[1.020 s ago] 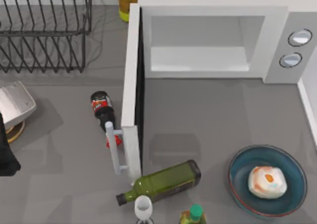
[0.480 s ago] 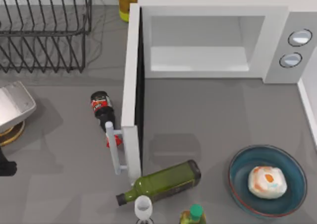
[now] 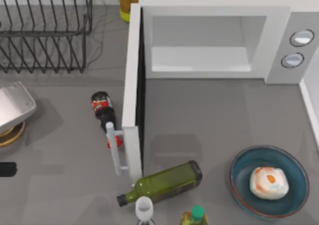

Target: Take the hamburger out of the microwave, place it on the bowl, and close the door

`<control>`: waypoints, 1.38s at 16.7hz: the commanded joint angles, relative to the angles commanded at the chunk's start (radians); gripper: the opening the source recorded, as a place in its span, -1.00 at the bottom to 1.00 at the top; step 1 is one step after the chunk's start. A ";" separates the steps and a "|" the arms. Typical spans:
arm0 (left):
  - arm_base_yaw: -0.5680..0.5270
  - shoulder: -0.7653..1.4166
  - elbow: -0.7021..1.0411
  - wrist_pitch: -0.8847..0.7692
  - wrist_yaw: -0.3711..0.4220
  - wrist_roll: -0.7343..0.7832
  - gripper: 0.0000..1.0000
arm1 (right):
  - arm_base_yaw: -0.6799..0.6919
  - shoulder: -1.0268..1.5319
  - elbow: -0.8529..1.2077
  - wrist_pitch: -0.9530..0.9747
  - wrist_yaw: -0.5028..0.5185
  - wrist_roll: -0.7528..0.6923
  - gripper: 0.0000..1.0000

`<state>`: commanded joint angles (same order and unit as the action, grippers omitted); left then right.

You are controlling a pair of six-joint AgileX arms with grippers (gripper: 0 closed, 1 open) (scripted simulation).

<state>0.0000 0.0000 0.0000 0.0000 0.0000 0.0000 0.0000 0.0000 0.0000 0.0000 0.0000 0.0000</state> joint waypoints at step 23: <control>0.228 -0.212 -0.001 -0.170 0.225 -0.004 -1.00 | 0.000 0.000 0.000 0.000 0.000 0.000 1.00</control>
<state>0.2279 -0.2122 -0.0014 -0.1702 0.2246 -0.0036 0.0000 0.0000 0.0000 0.0000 0.0000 0.0000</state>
